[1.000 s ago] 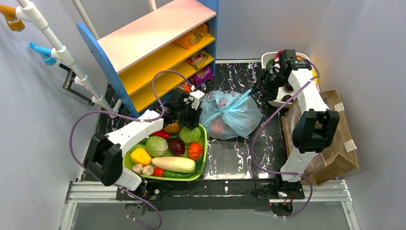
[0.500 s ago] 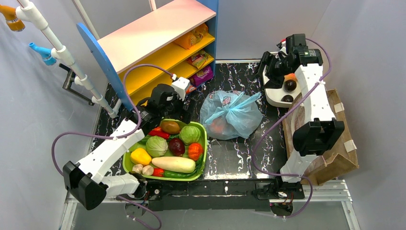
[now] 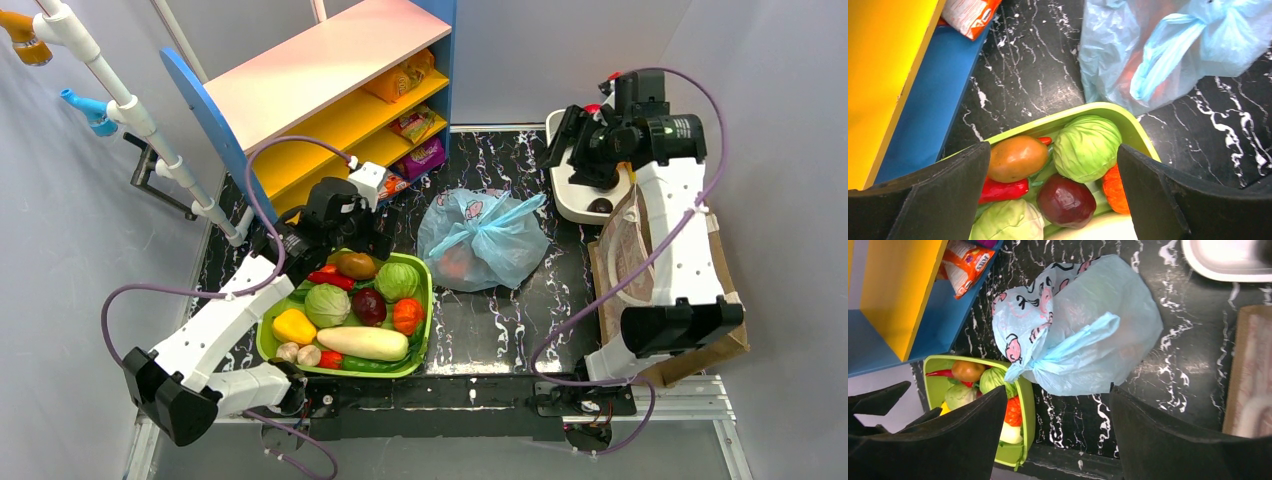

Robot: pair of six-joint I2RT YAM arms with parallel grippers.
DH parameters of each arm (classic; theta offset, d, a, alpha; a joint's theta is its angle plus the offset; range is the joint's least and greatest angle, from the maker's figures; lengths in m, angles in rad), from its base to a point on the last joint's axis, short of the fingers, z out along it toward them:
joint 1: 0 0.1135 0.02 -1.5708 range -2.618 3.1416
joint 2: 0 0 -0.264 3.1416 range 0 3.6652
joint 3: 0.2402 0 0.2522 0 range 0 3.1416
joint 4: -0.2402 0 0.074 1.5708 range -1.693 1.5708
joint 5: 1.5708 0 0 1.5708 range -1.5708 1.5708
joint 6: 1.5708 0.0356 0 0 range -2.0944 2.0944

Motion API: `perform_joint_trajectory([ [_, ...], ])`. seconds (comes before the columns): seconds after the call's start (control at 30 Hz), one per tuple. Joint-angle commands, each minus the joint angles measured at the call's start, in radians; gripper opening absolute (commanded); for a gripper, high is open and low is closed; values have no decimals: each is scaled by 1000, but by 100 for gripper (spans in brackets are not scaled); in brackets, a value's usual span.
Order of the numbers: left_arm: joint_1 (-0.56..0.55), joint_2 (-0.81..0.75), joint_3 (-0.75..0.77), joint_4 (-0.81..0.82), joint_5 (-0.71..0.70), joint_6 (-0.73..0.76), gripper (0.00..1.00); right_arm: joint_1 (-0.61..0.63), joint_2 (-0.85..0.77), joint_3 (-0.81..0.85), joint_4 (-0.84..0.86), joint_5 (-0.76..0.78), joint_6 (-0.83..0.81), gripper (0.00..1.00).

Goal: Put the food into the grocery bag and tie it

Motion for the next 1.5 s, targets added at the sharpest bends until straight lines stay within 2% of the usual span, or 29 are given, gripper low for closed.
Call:
perform_joint_trajectory([
  [0.0,2,-59,14,28,97,9,98,2,-92,-10,-55,153,-19,81],
  [0.13,1,-47,19,53,180,-7,98,2,-126,4,-120,391,-11,82],
  [0.23,0,-39,28,69,223,-35,98,1,-150,-19,-145,563,-24,86],
  [0.37,-2,-20,54,68,194,-70,98,-10,-187,-72,-170,808,-33,94],
  [0.47,-2,-15,75,66,180,-79,98,-40,-233,-151,-136,941,-51,95],
  [0.63,-1,-10,79,64,200,-81,98,-120,-285,-282,-107,947,-33,95],
  [0.93,-1,-22,60,54,219,-83,98,-147,-366,-520,-37,727,-5,86],
  [1.0,-1,-20,61,54,222,-84,98,-147,-383,-563,-13,692,-9,79],
  [1.03,-2,-17,62,54,227,-86,98,-148,-389,-577,-10,676,-12,72],
  [1.2,-3,-3,63,59,242,-102,98,-147,-409,-607,10,579,-22,25],
  [1.27,-4,4,66,60,249,-109,98,-148,-417,-606,21,540,-22,12],
  [1.33,-4,10,71,60,253,-114,98,-147,-419,-595,21,512,-22,1],
  [1.47,-6,25,87,61,257,-115,98,-147,-419,-553,16,465,-21,1],
])
